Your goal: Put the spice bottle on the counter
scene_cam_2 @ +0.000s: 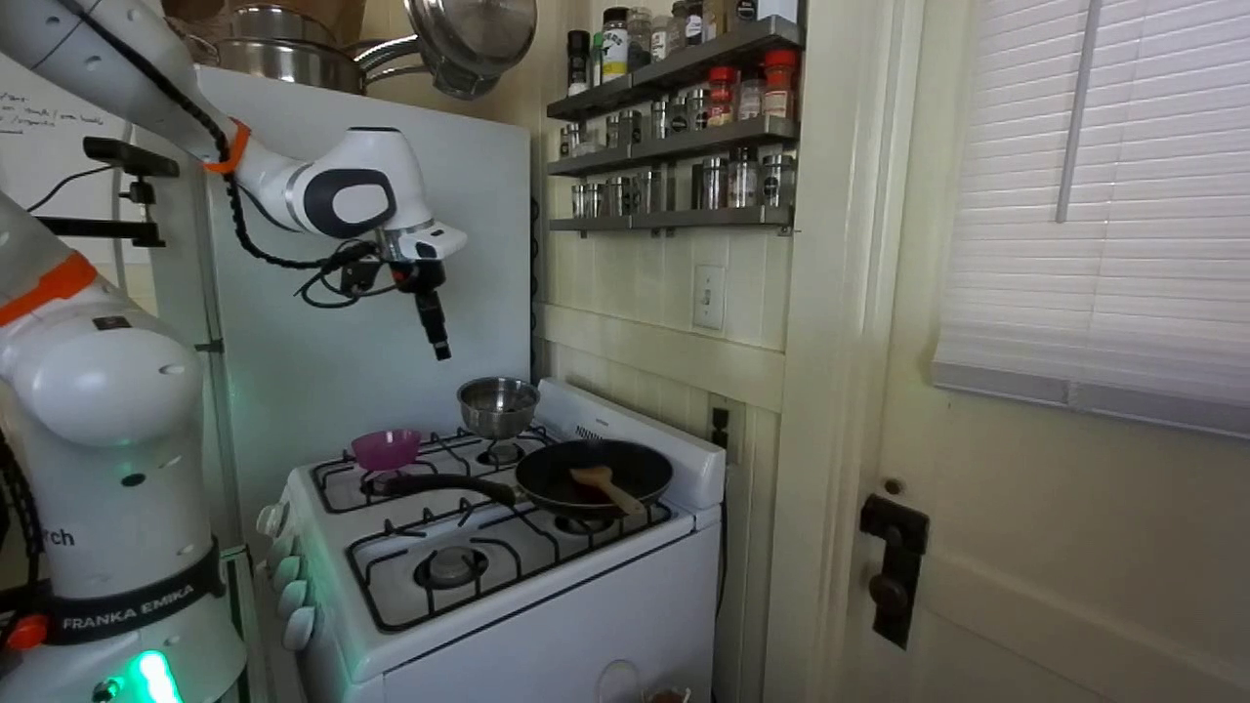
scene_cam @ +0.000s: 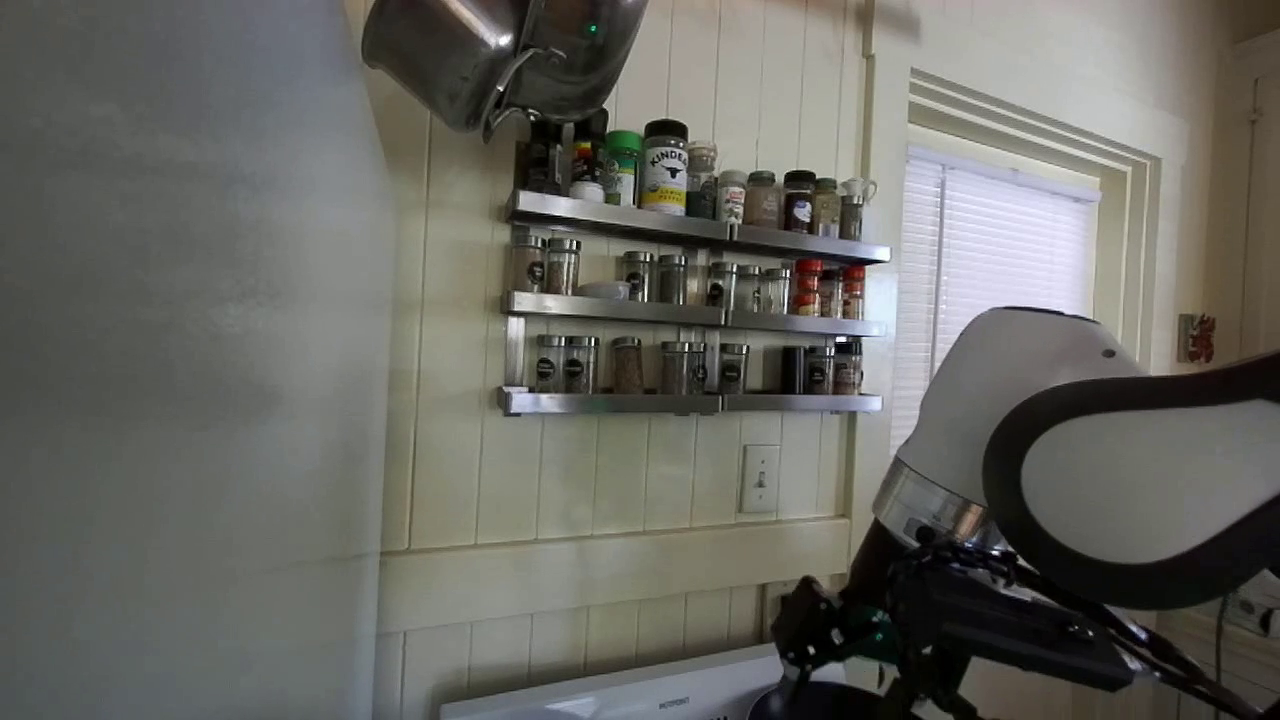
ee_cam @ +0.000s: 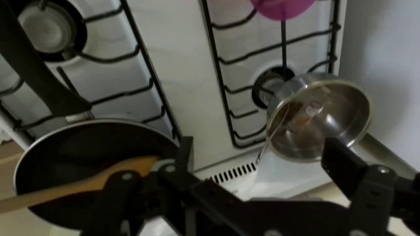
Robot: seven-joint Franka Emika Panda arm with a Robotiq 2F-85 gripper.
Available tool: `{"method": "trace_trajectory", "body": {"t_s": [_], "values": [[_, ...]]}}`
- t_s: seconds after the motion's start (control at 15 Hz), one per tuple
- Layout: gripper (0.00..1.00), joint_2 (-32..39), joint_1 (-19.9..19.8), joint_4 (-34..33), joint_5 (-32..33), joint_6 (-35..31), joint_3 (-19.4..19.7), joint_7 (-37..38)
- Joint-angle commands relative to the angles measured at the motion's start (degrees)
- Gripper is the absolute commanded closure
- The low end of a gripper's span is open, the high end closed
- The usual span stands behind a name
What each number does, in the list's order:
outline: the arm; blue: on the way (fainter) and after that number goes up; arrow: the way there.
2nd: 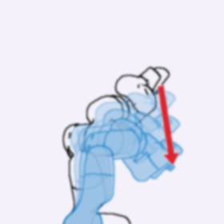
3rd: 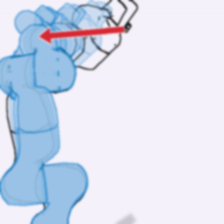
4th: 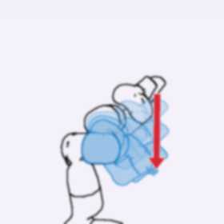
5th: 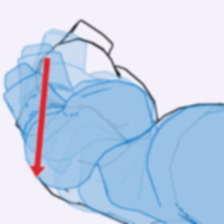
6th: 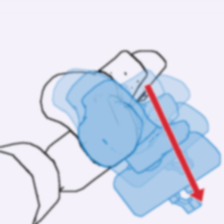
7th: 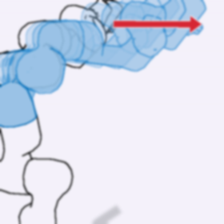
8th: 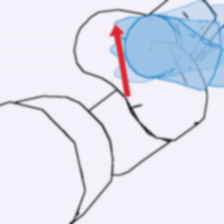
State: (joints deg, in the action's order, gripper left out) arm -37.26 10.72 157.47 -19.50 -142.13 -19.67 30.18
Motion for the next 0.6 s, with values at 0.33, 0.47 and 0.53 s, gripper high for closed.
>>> {"method": "trace_trajectory", "body": {"t_s": [0.33,0.47,0.53], "values": [[0.0,-10.49,-11.95,1.44,13.4,-12.76,-1.74,3.14],[0.0,-12.19,-13.88,1.17,14.61,-17.13,-1.32,2.32],[0.0,-12.73,-14.82,0.53,14.78,-18.42,-1.25,2.16]]}}
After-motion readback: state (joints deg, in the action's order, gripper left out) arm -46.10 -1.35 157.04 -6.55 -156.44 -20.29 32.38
